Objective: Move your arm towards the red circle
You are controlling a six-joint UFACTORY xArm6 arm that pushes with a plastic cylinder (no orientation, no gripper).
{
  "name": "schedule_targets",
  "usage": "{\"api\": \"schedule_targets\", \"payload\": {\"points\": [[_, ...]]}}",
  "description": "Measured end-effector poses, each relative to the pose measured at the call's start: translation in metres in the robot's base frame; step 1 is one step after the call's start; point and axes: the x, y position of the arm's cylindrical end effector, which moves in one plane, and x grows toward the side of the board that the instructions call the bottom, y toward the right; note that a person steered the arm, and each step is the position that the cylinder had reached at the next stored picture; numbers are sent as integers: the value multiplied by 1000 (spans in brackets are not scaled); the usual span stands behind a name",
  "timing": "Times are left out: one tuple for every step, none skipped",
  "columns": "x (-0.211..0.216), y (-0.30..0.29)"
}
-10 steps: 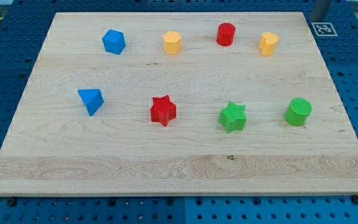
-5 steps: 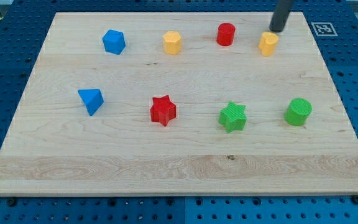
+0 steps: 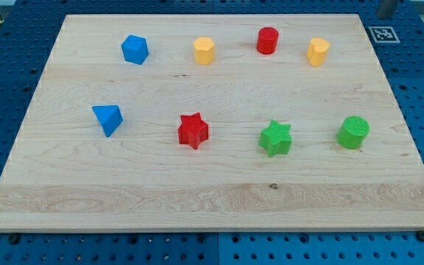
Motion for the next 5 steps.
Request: {"api": "schedule_targets", "payload": {"points": [[31, -52], [7, -124], [-12, -206], [30, -256], [68, -261]]}}
